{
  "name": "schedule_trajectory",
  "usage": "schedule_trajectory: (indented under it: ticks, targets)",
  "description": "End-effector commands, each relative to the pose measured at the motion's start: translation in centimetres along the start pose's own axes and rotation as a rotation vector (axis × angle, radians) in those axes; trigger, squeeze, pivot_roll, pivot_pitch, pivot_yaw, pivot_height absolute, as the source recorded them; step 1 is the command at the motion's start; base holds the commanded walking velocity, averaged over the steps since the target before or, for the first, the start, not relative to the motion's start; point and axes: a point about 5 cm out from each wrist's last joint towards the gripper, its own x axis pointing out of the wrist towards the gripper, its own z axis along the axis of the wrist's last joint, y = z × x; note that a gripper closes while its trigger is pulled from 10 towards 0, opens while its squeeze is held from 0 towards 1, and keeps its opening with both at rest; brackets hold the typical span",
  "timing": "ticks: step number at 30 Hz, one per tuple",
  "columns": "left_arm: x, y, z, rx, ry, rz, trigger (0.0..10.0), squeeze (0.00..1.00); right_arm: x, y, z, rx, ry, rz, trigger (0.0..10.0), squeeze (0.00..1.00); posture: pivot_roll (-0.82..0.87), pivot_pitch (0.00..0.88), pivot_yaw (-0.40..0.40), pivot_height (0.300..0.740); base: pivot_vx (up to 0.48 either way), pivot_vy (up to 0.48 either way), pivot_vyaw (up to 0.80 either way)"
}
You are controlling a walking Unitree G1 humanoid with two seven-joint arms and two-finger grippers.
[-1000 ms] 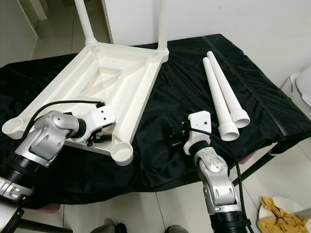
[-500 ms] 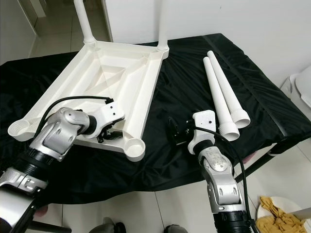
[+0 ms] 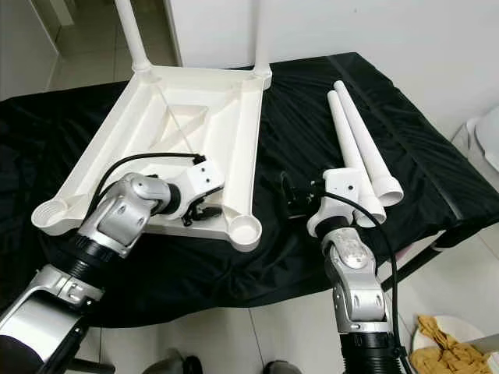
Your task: Building children table
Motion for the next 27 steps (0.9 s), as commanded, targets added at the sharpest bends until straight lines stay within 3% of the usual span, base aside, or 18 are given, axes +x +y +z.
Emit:
schedule_trajectory:
  ticks: [1, 17, 19, 22, 27]
  targets:
    - [0.0, 1.2, 0.5, 0.016, -0.013, 0.208, 10.0, 0.0, 0.0, -0.1, 0.3, 0.012, -0.02, -0.017, 10.0, 0.0, -0.18, 0.079, 0.046, 0.74, 0.0, 0.0, 0.0]
    - [0.9, 1.0, 2.4, 0.023, -0.073, 0.207, 10.0, 0.0, 0.5, -0.9, 0.7, 0.014, -0.033, -0.098, 10.0, 0.0, -0.18, 0.076, 0.057, 0.74, 0.0, 0.0, 0.0]
    - [0.7, 1.2, 2.6, 0.03, -0.086, 0.21, 10.0, 0.0, 0.6, -1.0, 0.6, 0.007, -0.031, -0.103, 10.0, 0.0, -0.18, 0.076, 0.057, 0.74, 0.0, 0.0, 0.0]
    - [-0.9, 2.7, 3.8, 0.077, -0.116, 0.254, 10.0, 0.0, 1.1, -1.6, 0.8, -0.005, -0.043, -0.129, 10.0, 0.0, -0.16, 0.078, 0.057, 0.74, 0.0, 0.0, 0.0]
    - [-2.9, 4.2, 6.4, 0.045, -0.247, 0.323, 10.0, 0.0, 1.8, -2.4, 1.1, -0.02, -0.065, -0.194, 10.0, 0.0, -0.14, 0.077, 0.06, 0.74, 0.0, 0.0, 0.0]
